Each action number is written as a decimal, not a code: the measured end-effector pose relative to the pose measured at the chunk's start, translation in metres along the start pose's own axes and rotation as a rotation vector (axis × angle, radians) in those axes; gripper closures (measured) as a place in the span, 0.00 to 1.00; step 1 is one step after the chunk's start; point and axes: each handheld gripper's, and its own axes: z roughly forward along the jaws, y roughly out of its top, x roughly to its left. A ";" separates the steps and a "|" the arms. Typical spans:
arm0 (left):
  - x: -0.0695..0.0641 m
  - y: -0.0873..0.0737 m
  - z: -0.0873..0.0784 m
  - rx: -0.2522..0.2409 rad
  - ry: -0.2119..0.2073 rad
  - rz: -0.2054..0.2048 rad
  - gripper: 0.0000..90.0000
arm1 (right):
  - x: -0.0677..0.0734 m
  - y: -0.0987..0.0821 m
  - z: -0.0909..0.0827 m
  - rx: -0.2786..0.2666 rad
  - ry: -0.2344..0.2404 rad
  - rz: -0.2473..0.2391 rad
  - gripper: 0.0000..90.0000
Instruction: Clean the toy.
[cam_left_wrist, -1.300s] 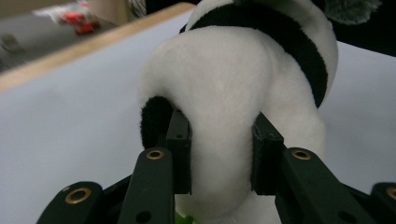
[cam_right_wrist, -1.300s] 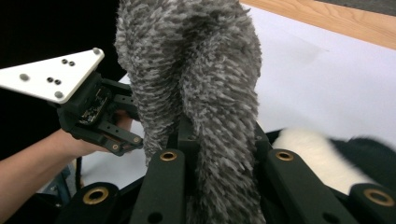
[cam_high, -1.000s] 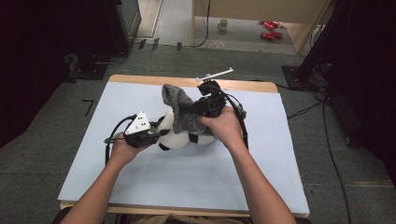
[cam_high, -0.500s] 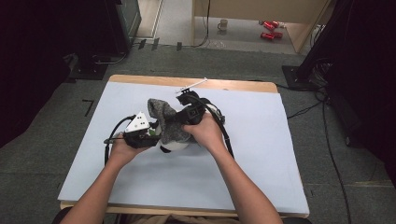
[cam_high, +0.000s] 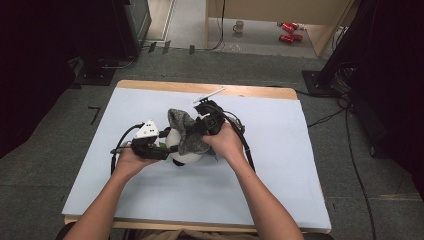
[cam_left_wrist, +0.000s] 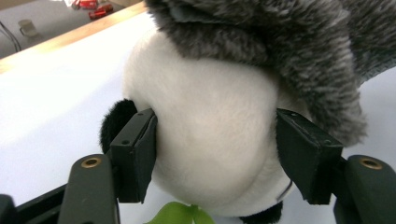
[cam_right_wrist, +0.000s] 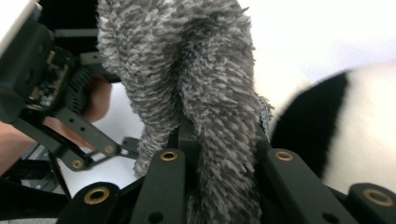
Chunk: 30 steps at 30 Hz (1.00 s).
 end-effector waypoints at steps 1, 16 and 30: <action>0.000 0.000 -0.001 -0.002 0.000 -0.004 0.35 | -0.002 -0.001 0.000 -0.002 0.001 0.004 0.86; 0.019 -0.003 -0.009 -0.065 0.000 -0.149 0.33 | -0.014 -0.008 -0.002 0.003 0.013 0.031 0.86; 0.013 -0.007 0.006 -0.016 -0.048 -0.132 0.48 | -0.011 -0.012 -0.008 0.030 0.021 0.016 0.86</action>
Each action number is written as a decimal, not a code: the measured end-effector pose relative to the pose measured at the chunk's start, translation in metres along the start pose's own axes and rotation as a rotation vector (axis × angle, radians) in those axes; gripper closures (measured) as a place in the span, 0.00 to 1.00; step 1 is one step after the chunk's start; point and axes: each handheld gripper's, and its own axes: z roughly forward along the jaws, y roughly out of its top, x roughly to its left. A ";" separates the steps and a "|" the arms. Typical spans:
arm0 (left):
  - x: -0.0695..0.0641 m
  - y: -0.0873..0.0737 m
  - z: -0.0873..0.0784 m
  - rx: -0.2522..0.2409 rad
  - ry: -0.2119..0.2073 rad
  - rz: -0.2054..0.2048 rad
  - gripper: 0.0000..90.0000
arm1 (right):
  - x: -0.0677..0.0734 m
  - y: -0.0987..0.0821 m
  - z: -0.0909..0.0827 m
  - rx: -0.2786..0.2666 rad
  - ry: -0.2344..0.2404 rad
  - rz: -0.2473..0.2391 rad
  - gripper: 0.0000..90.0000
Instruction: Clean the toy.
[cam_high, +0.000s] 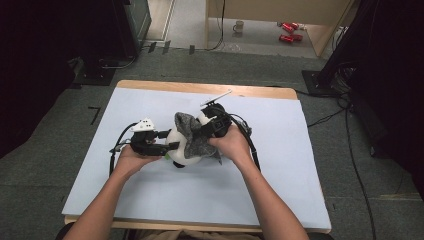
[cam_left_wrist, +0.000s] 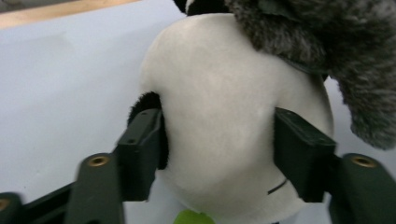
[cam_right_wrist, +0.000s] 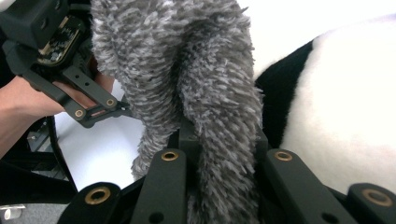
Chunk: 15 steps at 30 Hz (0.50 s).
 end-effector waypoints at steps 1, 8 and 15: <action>-0.002 0.000 0.000 -0.003 0.004 0.018 0.52 | -0.001 0.000 -0.001 -0.001 -0.005 -0.002 0.86; -0.005 -0.001 -0.001 0.001 0.001 0.064 0.65 | -0.015 0.000 -0.022 -0.021 -0.033 0.023 0.86; -0.009 0.002 -0.001 0.008 0.015 0.100 0.72 | -0.033 -0.004 -0.041 -0.055 -0.048 0.030 0.86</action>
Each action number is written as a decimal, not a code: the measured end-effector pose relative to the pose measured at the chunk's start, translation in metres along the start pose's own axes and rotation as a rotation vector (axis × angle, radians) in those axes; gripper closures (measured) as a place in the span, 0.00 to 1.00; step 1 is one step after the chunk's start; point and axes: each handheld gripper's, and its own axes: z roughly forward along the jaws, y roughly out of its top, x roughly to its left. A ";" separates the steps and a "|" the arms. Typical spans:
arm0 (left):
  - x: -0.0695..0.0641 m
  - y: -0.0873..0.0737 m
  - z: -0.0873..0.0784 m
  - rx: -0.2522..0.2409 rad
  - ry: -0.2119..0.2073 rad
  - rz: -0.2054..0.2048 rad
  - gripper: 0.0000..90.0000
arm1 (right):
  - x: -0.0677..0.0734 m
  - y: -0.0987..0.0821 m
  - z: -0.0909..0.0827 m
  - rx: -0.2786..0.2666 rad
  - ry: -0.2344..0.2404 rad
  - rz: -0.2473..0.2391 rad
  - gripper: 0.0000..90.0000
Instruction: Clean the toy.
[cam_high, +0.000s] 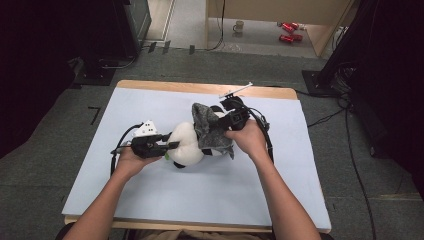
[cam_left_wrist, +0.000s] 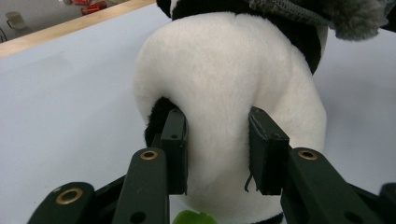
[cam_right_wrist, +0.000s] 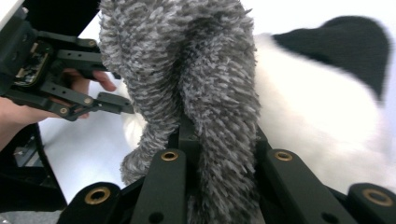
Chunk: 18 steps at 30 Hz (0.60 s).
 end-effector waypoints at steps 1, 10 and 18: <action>0.000 0.000 0.000 -0.002 -0.003 -0.004 0.72 | -0.002 0.000 -0.003 -0.004 -0.006 -0.002 0.86; 0.000 0.001 -0.001 0.000 0.001 0.001 0.72 | -0.022 -0.005 -0.021 -0.039 -0.028 0.032 0.86; 0.000 0.001 -0.001 0.000 0.002 0.004 0.72 | -0.042 -0.012 -0.031 -0.079 -0.059 0.083 0.86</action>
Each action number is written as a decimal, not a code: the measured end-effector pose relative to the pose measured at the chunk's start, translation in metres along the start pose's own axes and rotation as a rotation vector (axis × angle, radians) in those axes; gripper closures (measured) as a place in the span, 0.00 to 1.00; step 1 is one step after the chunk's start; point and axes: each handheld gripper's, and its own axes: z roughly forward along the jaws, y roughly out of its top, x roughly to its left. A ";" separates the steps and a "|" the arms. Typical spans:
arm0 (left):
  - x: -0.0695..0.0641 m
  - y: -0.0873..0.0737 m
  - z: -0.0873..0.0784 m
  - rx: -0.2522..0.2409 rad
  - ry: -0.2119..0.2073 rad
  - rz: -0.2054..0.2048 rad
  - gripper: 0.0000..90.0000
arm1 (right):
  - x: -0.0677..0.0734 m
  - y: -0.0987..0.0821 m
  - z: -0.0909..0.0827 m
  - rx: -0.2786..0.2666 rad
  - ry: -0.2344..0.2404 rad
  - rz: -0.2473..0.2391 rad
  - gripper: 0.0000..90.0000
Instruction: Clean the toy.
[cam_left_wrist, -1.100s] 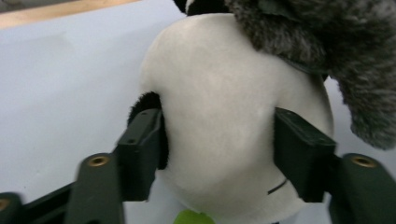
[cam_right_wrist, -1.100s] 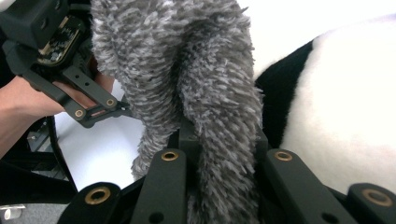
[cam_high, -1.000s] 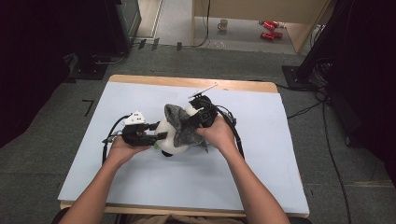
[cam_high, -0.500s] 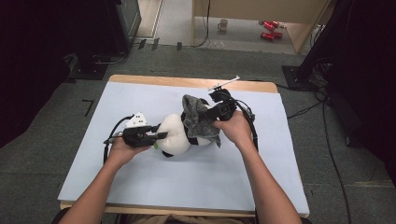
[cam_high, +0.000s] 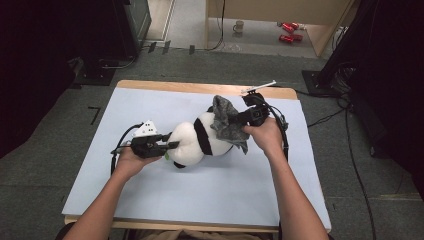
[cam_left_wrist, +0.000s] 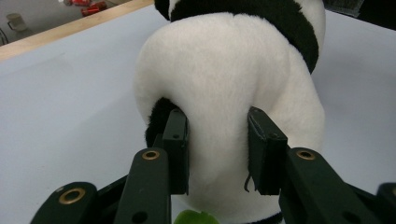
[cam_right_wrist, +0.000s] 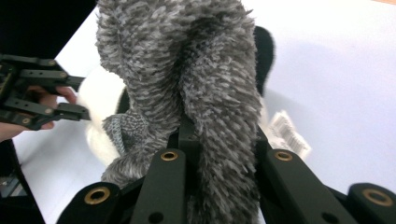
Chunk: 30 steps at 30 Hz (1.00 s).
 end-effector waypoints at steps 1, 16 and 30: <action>0.000 0.000 0.000 0.000 0.000 0.001 0.72 | -0.002 -0.001 -0.001 -0.002 -0.016 -0.001 0.86; 0.000 0.000 -0.002 -0.005 -0.010 0.005 0.73 | -0.039 -0.017 0.010 0.020 -0.099 0.074 0.86; -0.006 0.004 -0.003 -0.026 -0.016 0.051 0.75 | 0.014 0.013 -0.033 -0.069 -0.023 0.008 0.86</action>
